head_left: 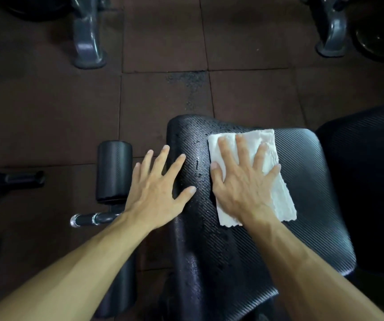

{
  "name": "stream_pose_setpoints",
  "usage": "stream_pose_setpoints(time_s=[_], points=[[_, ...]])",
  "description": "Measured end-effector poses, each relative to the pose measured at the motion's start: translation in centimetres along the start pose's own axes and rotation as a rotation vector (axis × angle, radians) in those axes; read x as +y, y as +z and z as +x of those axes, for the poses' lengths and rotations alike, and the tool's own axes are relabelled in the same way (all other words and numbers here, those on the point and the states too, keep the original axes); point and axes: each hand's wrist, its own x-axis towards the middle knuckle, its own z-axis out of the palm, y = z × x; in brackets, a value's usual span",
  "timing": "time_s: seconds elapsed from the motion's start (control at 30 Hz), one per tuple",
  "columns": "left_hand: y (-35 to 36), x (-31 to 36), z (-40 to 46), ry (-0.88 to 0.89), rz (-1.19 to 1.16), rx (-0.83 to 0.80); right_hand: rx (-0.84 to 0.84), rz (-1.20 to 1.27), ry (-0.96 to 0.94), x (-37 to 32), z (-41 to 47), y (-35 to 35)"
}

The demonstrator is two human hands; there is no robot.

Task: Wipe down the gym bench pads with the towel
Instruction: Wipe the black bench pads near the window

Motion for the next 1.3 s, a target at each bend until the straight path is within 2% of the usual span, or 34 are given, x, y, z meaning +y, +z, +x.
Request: stream_pose_setpoints(time_s=[0.27, 0.63, 0.83, 0.97, 1.1, 1.3], points=[[-0.1, -2.1, 1.0, 0.016, 0.049, -0.035, 0.022, -0.055, -0.062, -1.8, 3.8, -0.5], [-0.1, -6.3, -0.3, -0.077, 0.065, -0.030, 0.055, -0.217, -0.193, -6.0, 7.2, -0.4], [0.1, -6.0, -1.6, -0.093, 0.074, -0.007, 0.053, -0.313, -0.336, -7.6, 7.1, 0.0], [0.3, -5.5, -3.0, -0.186, 0.028, 0.039, 0.046, -0.357, -0.482, -6.8, 5.3, 0.2], [0.4, -4.8, -4.5, -0.264, -0.029, 0.055, -0.018, -0.435, -0.649, -5.3, 2.3, -0.1], [0.7, -3.1, -6.6, -0.290, -0.118, 0.150, -0.117, -0.431, -0.841, -2.2, -3.7, 1.0]])
